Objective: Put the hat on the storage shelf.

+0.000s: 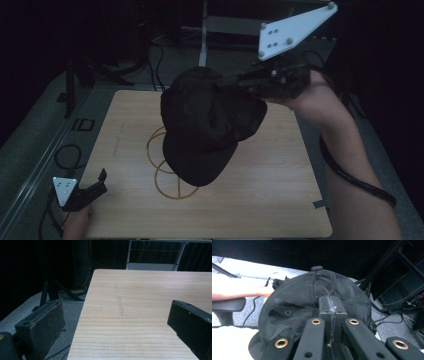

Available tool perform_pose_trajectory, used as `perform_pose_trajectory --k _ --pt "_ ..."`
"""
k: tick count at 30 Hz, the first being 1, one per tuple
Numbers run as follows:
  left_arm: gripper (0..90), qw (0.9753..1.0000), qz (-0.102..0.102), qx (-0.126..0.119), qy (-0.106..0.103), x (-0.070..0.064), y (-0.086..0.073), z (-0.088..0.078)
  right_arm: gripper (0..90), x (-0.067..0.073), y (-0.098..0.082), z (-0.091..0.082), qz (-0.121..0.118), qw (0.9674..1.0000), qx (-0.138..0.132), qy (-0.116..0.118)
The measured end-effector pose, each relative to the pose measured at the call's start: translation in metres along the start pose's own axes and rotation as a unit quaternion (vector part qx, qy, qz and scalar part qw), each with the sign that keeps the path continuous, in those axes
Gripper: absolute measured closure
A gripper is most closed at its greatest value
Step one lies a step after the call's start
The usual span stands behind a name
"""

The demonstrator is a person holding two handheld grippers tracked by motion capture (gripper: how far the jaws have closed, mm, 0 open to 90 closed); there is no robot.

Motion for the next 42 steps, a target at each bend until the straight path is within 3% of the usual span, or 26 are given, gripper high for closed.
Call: perform_pose_trajectory --k 10,20,27,38,42 --pt "1.8 1.0000 0.001 0.000 -0.003 0.000 0.000 0.000 89.7 0.004 0.025 0.050 -0.013 0.9992 -0.014 0.035" --pt "1.8 1.0000 0.001 0.003 -0.005 0.000 0.000 0.000 89.7 0.007 0.029 0.092 -0.019 0.9983 -0.010 0.054" --pt "1.8 1.0000 0.002 0.003 -0.006 0.000 0.000 0.000 89.7 0.009 0.012 0.119 -0.008 0.9977 -0.016 0.065" --pt "1.8 1.0000 0.002 0.001 -0.005 -0.001 0.000 0.000 89.7 0.016 -0.037 0.146 0.018 0.9963 0.020 0.082" --pt "1.8 1.0000 0.002 0.001 -0.006 -0.001 0.000 0.000 89.7 0.016 -0.056 0.152 0.029 0.9958 0.041 0.076"
Point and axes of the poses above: each handheld gripper's, and its own axes: z roughly forward along the jaws, y roughly out of its top, x roughly to its left, the point moved 6 cm from there along z, roughly forward along the jaws, and after that the axes turned 12 degrees about -z, right-handed, at the moved point
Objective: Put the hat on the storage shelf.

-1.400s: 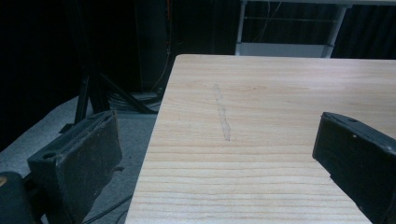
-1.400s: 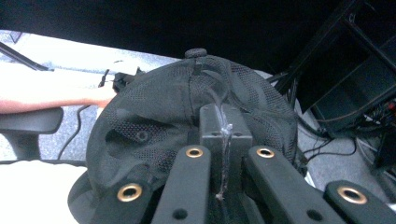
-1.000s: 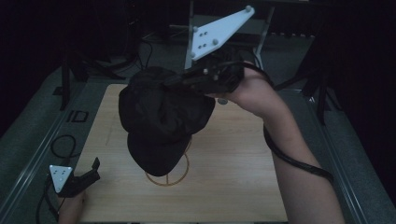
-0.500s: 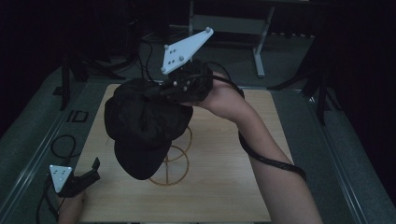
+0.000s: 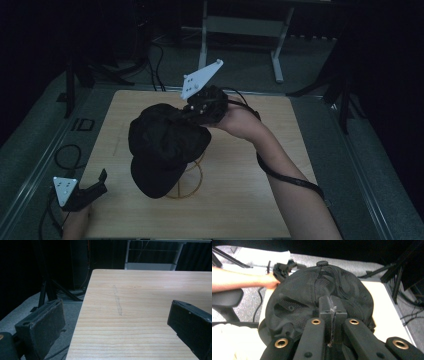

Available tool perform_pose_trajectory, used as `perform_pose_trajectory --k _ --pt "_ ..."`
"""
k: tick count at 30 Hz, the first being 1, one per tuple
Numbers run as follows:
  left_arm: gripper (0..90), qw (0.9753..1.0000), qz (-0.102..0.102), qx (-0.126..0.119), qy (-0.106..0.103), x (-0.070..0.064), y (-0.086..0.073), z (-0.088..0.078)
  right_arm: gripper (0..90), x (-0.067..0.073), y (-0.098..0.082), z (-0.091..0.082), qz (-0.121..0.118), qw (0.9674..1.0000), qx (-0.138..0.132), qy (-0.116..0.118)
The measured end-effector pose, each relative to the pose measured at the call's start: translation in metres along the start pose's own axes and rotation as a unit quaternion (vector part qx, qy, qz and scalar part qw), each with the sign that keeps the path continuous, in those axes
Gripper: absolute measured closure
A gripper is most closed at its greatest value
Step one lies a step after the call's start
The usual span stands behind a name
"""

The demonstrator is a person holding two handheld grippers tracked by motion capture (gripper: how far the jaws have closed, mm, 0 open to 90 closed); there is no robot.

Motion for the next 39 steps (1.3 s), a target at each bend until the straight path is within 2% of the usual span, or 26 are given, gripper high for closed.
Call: perform_pose_trajectory --k 7,11,14,23,26,28,32,36,39 --pt "1.8 1.0000 0.000 0.000 0.000 0.000 0.000 0.000 89.6 -0.001 -0.034 0.015 0.014 0.9994 0.031 0.000" --pt "1.8 1.0000 -0.001 -0.001 0.000 0.000 0.000 0.000 89.6 -0.001 -0.048 0.019 0.026 0.9993 0.027 0.003" --pt "1.8 1.0000 0.000 -0.001 0.000 0.000 0.000 0.000 89.5 -0.002 -0.056 0.017 0.036 0.9993 0.011 0.002" --pt "1.8 1.0000 0.000 -0.002 0.001 0.000 0.000 0.000 87.9 -0.006 -0.080 0.011 0.063 0.9978 -0.004 -0.017" --pt "1.8 1.0000 0.001 -0.002 0.001 0.000 0.000 0.000 81.1 -0.006 -0.084 0.011 0.067 0.9975 -0.008 -0.022" --pt "1.8 1.0000 0.001 -0.002 0.001 0.000 0.000 0.000 72.9 -0.006 -0.087 0.013 0.069 0.9973 0.002 -0.025" --pt "1.8 1.0000 0.000 -0.002 0.001 0.000 0.000 0.000 71.9 -0.003 -0.092 0.022 0.065 0.9975 0.022 -0.020" --pt "1.8 1.0000 0.000 -0.003 0.000 0.000 0.000 0.000 69.2 -0.004 -0.093 0.024 0.073 0.9970 0.019 -0.015" --pt "1.8 1.0000 0.000 -0.002 0.000 0.000 0.000 0.000 58.5 -0.004 -0.095 0.024 0.076 0.9967 0.022 -0.016"
Point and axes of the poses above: each handheld gripper's, and its own axes: z roughly forward along the jaws, y roughly out of its top, x roughly to its left, the point moved 6 cm from there along z, roughly forward along the jaws, and after that the axes turned 12 degrees about -z, right-handed, at the moved point
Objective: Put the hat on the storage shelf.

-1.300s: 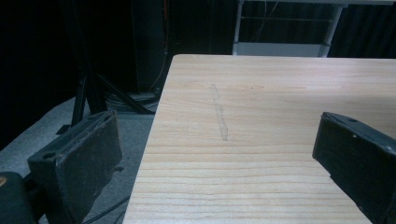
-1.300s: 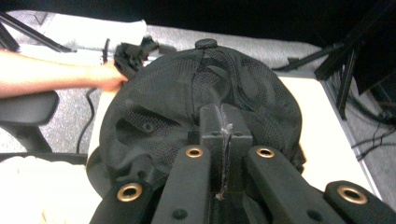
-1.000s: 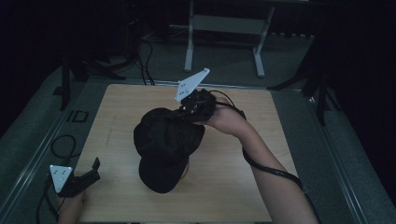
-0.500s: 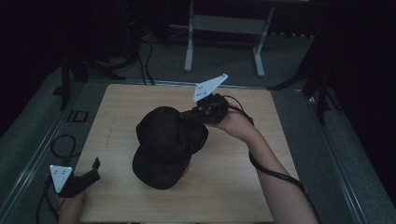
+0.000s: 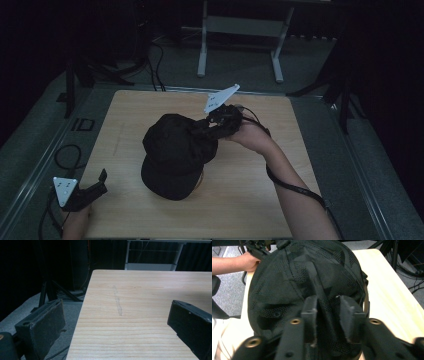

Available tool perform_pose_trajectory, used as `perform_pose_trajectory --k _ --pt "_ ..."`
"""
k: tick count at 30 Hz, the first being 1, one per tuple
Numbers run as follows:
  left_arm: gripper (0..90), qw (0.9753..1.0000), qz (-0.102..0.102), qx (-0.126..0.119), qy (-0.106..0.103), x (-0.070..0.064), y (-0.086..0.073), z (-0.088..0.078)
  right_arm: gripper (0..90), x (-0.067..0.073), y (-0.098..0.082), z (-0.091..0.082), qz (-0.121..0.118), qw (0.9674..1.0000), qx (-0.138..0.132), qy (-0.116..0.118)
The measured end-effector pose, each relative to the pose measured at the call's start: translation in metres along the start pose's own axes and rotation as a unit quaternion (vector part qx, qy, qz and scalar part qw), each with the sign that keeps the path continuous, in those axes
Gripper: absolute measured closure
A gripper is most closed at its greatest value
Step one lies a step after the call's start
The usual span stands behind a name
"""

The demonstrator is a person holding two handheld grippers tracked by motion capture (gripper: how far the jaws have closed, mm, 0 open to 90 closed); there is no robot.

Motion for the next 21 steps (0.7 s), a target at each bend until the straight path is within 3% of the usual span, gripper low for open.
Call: perform_pose_trajectory --k 11,13,16,17,21 --pt "1.8 1.0000 0.000 -0.002 0.001 0.000 0.000 0.000 26.3 -0.004 -0.007 -0.012 0.027 0.9996 -0.005 -0.004" --pt "1.8 1.0000 0.000 -0.002 0.001 0.000 0.000 0.000 17.3 -0.004 -0.010 -0.016 0.031 0.9994 -0.010 0.004" --pt "1.8 1.0000 0.000 -0.003 0.002 0.000 0.000 0.000 12.3 -0.003 -0.014 -0.021 0.035 0.9992 -0.011 0.017" --pt "1.8 1.0000 0.001 -0.003 0.002 0.000 0.000 0.000 12.9 -0.003 -0.016 -0.022 0.027 0.9996 -0.006 0.012" --pt "1.8 1.0000 0.001 -0.003 0.003 0.000 0.000 0.000 13.1 -0.006 -0.025 -0.027 0.030 0.9995 0.004 -0.008"
Point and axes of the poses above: each handheld gripper's, and its own axes: z roughly forward along the jaws, y roughly out of its top, x roughly to its left, the point moved 6 cm from there along z, roughly forward along the jaws, and after that the axes turned 12 degrees about -z, right-handed, at the moved point
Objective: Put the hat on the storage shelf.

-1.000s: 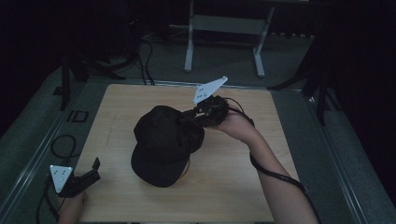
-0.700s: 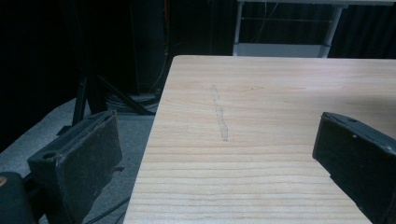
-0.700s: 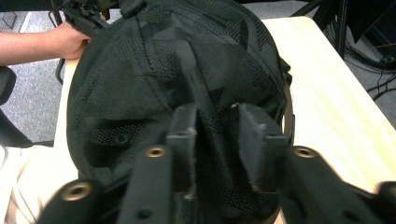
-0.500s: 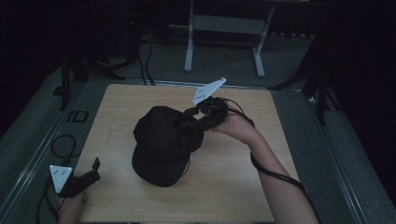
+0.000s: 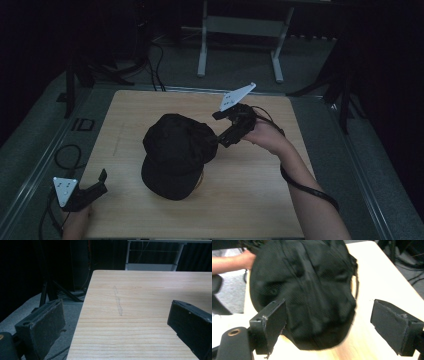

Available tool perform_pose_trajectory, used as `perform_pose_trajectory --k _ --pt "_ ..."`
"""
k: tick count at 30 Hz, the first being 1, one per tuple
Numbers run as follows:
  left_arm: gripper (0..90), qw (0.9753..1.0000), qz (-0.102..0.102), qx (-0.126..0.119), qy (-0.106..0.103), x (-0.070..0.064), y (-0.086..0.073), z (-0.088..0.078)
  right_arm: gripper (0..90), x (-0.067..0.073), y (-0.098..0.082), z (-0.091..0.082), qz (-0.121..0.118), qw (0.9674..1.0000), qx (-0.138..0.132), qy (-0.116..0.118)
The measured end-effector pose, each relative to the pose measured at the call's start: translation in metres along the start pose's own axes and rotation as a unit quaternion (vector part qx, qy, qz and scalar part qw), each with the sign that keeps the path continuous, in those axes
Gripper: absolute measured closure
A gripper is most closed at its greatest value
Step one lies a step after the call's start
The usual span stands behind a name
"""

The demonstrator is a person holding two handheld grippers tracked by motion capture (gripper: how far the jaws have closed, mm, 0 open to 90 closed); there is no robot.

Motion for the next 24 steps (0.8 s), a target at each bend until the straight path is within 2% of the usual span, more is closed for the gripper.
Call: perform_pose_trajectory --k 7,12,18,20,21,24 --pt "1.8 1.0000 0.000 0.001 0.000 0.000 0.000 0.000 13.3 -0.005 -0.020 -0.008 0.014 0.9995 -0.002 -0.029" --pt "1.8 1.0000 0.000 0.001 0.000 0.000 0.000 0.000 13.3 -0.006 -0.040 -0.011 0.028 0.9991 0.000 -0.033" --pt "1.8 1.0000 0.000 0.001 0.000 0.000 0.000 0.000 13.3 -0.006 -0.073 -0.011 0.042 0.9978 0.022 -0.045" --pt "1.8 1.0000 0.001 0.002 0.000 0.000 0.000 0.000 13.3 -0.006 -0.077 -0.012 0.044 0.9977 0.022 -0.048" --pt "1.8 1.0000 0.001 0.002 0.000 0.000 0.000 0.000 13.3 -0.006 -0.087 -0.012 0.053 0.9970 0.024 -0.051" --pt "1.8 1.0000 0.001 0.001 0.000 0.000 0.000 0.000 13.3 -0.007 -0.104 -0.011 0.062 0.9957 0.028 -0.064"
Point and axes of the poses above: each handheld gripper's, and its own axes: z roughly forward along the jaws, y roughly out of its top, x roughly to its left, the point moved 6 cm from there along z, roughly forward along the jaws, and after that the axes turned 12 degrees about -z, right-handed, at the moved point
